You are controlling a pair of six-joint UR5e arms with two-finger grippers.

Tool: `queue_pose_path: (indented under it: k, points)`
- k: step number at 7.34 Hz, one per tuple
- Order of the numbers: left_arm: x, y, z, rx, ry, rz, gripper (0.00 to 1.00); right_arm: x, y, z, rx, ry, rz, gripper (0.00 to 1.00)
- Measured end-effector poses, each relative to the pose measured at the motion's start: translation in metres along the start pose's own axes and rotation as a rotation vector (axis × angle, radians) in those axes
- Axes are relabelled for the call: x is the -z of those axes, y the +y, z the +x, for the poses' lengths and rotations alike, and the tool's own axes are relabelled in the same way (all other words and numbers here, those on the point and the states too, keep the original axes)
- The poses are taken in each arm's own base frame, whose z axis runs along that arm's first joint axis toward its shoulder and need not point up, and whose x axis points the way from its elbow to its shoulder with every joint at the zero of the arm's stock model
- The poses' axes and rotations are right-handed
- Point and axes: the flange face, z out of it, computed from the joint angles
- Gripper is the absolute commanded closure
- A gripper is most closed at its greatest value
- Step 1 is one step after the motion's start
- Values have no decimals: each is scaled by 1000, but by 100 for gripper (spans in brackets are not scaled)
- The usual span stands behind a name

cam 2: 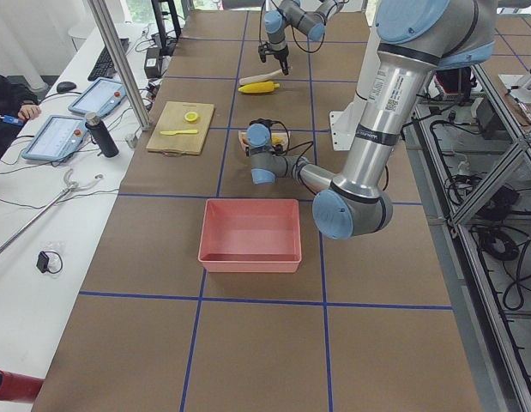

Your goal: Sweep and dump trash into bin

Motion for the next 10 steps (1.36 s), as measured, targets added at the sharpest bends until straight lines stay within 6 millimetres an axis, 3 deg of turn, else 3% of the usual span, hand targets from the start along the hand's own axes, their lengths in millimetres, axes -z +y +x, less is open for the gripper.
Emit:
queue_pose_path:
  k: [3, 5, 7, 10]
  points:
    - [0, 0, 0, -1, 0, 1, 2, 27, 48, -58, -29, -82, 3, 100]
    - [0, 1, 0, 0, 0, 0, 2, 34, 76, -93, -28, -110, 9, 100]
    - [0, 1, 0, 0, 0, 0, 2, 34, 75, -113, -27, -103, 27, 100]
    - [-1, 1, 0, 0, -1, 0, 2, 26, 50, -138, -39, -126, 70, 100]
